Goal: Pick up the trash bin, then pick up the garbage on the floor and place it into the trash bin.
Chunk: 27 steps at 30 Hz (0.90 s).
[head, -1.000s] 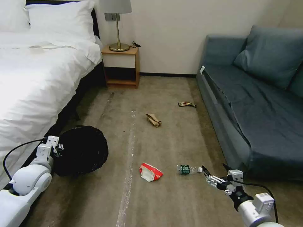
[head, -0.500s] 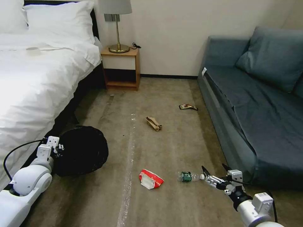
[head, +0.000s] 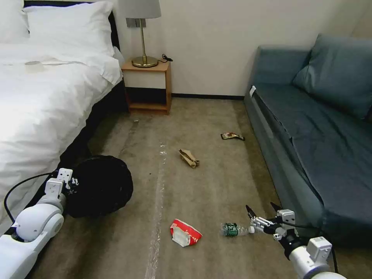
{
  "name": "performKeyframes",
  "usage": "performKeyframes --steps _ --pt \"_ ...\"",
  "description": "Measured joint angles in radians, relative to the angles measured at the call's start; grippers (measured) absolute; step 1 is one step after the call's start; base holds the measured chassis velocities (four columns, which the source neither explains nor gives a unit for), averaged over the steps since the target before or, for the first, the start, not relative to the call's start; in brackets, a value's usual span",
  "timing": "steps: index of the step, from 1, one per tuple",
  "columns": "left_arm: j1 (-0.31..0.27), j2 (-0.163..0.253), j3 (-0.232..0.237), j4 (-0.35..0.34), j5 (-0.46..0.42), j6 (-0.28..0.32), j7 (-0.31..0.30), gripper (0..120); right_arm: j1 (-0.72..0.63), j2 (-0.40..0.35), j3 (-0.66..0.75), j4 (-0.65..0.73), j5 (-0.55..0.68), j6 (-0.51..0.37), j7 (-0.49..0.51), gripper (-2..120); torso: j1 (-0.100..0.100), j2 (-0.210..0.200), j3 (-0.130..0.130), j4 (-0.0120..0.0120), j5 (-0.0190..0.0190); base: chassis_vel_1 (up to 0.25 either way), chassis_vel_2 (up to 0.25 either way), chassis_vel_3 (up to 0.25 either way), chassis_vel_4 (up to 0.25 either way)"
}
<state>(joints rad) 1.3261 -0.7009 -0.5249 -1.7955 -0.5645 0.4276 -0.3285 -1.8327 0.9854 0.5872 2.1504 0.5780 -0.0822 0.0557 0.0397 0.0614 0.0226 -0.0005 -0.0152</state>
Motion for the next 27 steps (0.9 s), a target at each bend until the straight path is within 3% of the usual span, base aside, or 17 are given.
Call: performKeyframes --steps 8,12,19,23,27 --pt "0.036 -0.007 -0.029 -0.015 0.011 -0.009 0.011 3 -0.008 -0.013 0.0 0.003 -0.005 -0.014 -0.007 100 0.0 0.0 0.0 0.0002 0.0 0.0 0.0 0.0 0.0" --pt "0.064 -0.013 -0.054 -0.036 0.022 -0.023 0.033 3 -0.025 -0.062 0.015 -0.025 -0.038 -0.052 -0.079 100 0.0 0.0 0.0 0.0003 0.0001 0.0 0.0 0.0 0.0" --pt "0.084 -0.024 -0.053 -0.072 0.029 -0.043 0.054 3 -0.059 -0.092 0.035 -0.058 -0.105 -0.078 -0.186 100 0.0 0.0 0.0 0.0001 0.0001 0.0 0.0 0.0 0.0" --pt "0.102 -0.032 -0.048 -0.095 0.043 -0.067 0.088 3 -0.076 -0.094 0.036 -0.104 -0.186 -0.073 -0.234 100 0.0 0.0 0.0 0.0001 0.0 0.0 0.0 0.0 0.0" --pt "0.126 -0.027 -0.058 -0.109 0.055 -0.088 0.128 3 -0.083 -0.087 0.022 -0.183 -0.345 -0.047 -0.295 100 0.0 0.0 0.0 0.0 0.0001 0.0 0.0 0.0 0.0"
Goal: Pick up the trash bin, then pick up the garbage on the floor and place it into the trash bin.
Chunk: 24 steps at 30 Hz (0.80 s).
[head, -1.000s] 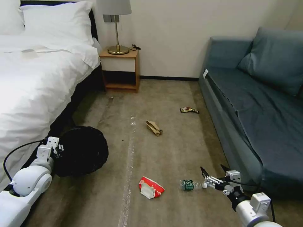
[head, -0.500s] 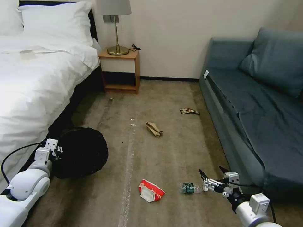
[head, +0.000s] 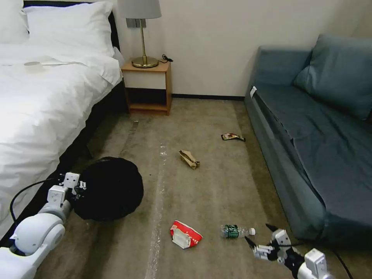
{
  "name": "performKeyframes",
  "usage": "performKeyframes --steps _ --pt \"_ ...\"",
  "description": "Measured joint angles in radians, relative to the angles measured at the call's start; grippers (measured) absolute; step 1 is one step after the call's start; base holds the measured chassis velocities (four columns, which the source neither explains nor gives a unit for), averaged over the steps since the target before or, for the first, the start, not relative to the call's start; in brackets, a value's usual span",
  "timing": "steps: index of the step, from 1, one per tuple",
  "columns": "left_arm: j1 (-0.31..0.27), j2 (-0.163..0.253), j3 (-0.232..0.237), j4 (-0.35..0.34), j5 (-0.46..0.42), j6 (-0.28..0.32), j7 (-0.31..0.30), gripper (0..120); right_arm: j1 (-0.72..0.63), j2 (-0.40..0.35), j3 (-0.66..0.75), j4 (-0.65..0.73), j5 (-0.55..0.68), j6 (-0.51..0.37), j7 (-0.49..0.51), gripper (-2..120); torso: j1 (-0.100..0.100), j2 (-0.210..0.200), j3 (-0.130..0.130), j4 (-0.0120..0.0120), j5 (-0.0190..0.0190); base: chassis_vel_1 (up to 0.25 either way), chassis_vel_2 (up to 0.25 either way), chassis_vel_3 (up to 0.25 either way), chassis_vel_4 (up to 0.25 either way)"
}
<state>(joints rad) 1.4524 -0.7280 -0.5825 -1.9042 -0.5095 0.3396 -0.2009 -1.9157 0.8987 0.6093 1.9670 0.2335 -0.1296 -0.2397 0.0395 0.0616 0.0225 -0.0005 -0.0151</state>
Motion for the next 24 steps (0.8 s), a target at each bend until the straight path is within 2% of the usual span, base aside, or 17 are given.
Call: performKeyframes --steps 2,5,15,18,20,24 --pt "0.004 0.006 -0.01 0.004 0.007 -0.013 0.022 3 0.006 0.001 -0.008 -0.038 -0.066 0.004 -0.033 100 0.0 0.0 0.0 0.0001 0.0001 0.0 0.0 0.0 0.0" --pt "0.003 0.005 -0.013 0.012 0.01 -0.018 0.032 3 0.017 -0.001 -0.017 -0.066 -0.1 0.004 -0.051 100 0.0 0.0 0.0 0.0 0.0001 0.0 0.0 0.0 0.0" --pt "0.013 -0.03 0.009 0.027 0.05 -0.047 0.07 3 0.104 -0.008 -0.076 -0.124 -0.114 -0.01 -0.078 100 0.0 0.0 0.0 0.0003 -0.0002 0.0 0.0 0.0 0.0" --pt "0.016 -0.036 0.015 0.03 0.062 -0.057 0.086 3 0.12 -0.014 -0.087 -0.139 -0.114 -0.015 -0.107 100 0.0 0.0 0.0 0.0003 -0.0002 0.0 0.0 0.0 0.0" --pt "0.016 -0.038 0.015 0.034 0.067 -0.067 0.102 3 0.141 -0.023 -0.101 -0.157 -0.13 -0.016 -0.16 100 0.0 0.0 0.0 0.0001 -0.0001 0.0 0.0 0.0 0.0" --pt "0.019 -0.038 0.009 0.037 0.075 -0.069 0.112 3 0.159 -0.031 -0.114 -0.164 -0.134 -0.018 -0.183 100 0.0 0.0 0.0 0.0 -0.0002 0.0 0.0 0.0 0.0"
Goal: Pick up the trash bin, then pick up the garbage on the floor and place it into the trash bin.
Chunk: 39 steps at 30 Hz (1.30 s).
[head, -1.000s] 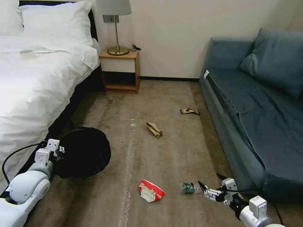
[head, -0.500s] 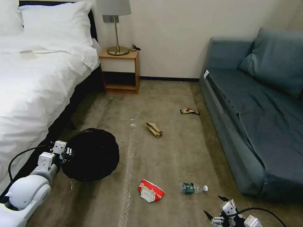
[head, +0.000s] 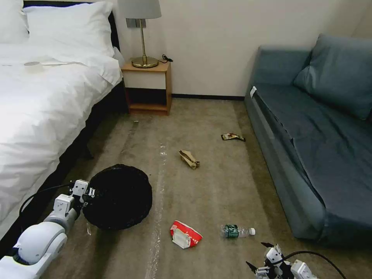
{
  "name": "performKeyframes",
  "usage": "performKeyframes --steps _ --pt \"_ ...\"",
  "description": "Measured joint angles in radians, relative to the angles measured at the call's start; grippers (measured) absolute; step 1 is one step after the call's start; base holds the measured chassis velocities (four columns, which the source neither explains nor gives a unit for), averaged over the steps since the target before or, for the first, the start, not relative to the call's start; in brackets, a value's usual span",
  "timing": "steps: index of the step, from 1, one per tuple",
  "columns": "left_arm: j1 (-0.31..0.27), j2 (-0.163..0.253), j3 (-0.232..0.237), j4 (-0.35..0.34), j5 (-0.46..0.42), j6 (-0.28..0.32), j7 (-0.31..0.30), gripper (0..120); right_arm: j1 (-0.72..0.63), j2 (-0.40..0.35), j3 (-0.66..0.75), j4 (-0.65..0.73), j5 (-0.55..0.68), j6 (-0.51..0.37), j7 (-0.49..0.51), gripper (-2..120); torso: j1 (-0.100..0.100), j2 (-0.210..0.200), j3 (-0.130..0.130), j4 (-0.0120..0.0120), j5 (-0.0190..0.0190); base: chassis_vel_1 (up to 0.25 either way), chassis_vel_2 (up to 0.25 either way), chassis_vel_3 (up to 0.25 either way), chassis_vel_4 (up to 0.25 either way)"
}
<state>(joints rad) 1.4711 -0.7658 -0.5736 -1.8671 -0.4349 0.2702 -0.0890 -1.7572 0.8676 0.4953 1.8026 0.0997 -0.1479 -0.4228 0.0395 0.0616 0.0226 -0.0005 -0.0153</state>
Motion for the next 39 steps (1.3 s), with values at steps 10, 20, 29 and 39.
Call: performKeyframes --steps 10,20,29,39 --pt "0.018 -0.025 -0.113 0.013 0.116 0.009 0.024 3 0.077 -0.198 -0.048 0.005 0.17 -0.024 0.051 100 0.0 0.0 0.0 0.0003 -0.0001 0.0 0.0 0.0 0.0" --pt "0.056 -0.051 -0.162 -0.071 0.098 0.047 0.029 3 0.237 -0.356 -0.271 -0.096 0.357 -0.016 0.119 100 0.0 0.0 0.0 -0.0003 0.0001 0.0 0.0 0.0 0.0" --pt "0.079 -0.076 -0.154 -0.106 0.095 0.05 0.036 3 0.53 -0.264 -0.602 -0.257 0.388 0.012 0.119 100 0.0 0.0 0.0 0.0003 0.0002 0.0 0.0 0.0 0.0" --pt "0.119 -0.119 -0.179 -0.151 0.11 0.051 0.038 3 0.712 -0.195 -0.773 -0.344 0.407 0.027 0.114 100 0.0 0.0 0.0 0.0 0.0 0.0 0.0 0.0 0.0"
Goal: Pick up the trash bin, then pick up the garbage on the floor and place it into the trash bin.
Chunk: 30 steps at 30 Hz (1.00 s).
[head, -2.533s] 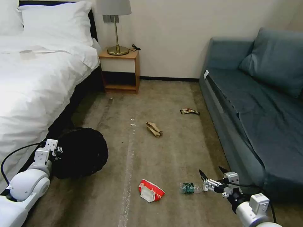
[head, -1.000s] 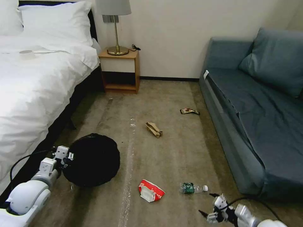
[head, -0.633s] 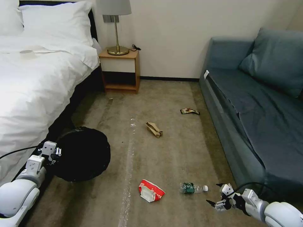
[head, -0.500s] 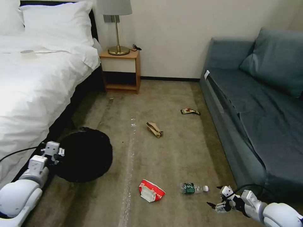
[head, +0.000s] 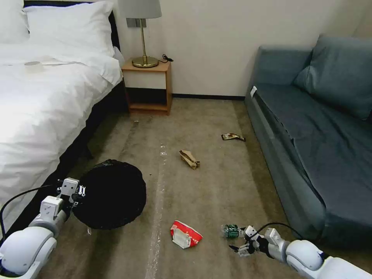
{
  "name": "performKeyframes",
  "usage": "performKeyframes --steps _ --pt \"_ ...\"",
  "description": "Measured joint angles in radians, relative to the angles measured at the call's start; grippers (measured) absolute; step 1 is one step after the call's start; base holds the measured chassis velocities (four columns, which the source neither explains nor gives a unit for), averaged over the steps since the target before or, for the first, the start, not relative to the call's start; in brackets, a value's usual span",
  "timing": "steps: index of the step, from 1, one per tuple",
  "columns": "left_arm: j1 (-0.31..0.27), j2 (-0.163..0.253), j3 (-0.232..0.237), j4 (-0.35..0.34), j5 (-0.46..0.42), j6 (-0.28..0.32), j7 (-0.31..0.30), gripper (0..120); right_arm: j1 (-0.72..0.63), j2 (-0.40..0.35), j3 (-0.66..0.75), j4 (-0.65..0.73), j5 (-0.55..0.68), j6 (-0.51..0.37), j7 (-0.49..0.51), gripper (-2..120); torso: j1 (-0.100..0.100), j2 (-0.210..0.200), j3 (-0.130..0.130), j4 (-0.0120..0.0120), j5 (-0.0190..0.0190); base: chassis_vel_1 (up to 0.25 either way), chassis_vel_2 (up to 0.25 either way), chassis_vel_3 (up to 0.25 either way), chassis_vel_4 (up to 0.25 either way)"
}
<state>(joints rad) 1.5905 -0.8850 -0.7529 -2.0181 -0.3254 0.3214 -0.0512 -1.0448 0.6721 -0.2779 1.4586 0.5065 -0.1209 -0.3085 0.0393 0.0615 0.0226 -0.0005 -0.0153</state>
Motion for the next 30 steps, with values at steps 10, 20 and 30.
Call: performKeyframes --steps 10,20,30 --pt "0.037 -0.008 -0.007 -0.036 0.002 -0.001 0.004 3 0.081 0.064 -0.048 -0.095 -0.008 0.019 -0.037 100 0.0 0.0 0.0 0.0002 0.0 0.0 0.0 0.0 0.0" --pt "0.039 -0.003 -0.011 -0.038 -0.013 0.0 0.007 3 0.109 0.078 -0.05 -0.196 -0.014 0.039 -0.083 100 0.0 0.0 0.0 0.0 -0.0001 0.0 0.0 0.0 0.0" --pt "0.031 -0.005 0.002 -0.03 -0.026 -0.001 0.012 3 0.171 0.164 -0.067 -0.393 -0.036 0.093 -0.131 100 0.0 0.0 0.0 0.0 0.0 0.0 0.0 0.0 0.0"
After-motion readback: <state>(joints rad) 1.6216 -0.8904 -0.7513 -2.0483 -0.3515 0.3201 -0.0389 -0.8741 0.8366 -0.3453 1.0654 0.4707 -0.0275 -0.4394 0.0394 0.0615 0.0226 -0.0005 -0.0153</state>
